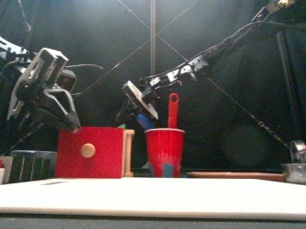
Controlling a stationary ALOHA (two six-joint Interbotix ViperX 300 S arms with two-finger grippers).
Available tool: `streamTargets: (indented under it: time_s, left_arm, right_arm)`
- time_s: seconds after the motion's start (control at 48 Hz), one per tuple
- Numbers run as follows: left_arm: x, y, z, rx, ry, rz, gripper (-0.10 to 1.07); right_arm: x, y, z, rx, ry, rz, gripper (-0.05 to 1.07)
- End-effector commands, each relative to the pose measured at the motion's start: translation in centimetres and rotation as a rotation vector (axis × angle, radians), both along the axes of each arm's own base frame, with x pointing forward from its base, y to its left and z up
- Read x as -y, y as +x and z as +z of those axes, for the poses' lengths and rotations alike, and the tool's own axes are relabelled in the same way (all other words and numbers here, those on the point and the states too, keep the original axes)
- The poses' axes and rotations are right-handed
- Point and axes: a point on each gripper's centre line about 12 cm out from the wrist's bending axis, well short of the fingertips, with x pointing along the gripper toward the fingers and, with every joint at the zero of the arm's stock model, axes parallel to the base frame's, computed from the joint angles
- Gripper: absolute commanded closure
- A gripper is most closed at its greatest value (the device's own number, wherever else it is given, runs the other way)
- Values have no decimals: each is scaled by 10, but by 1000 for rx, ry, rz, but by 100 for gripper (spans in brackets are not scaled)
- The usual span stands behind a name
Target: Put sushi roll on cutting board
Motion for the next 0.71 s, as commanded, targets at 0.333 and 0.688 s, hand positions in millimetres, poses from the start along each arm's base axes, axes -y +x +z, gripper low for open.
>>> streamTargets:
  time_s: [0.333,0.688]
  left_arm:
    - [-17,9,-6,-18,-3,93,53]
    - [-31,8,-6,-6,26,141,53]
  right_arm:
    - [0,-15,-15,-38,35,-22,53]
    - [-5,-17,-26,-59,50,-15,53]
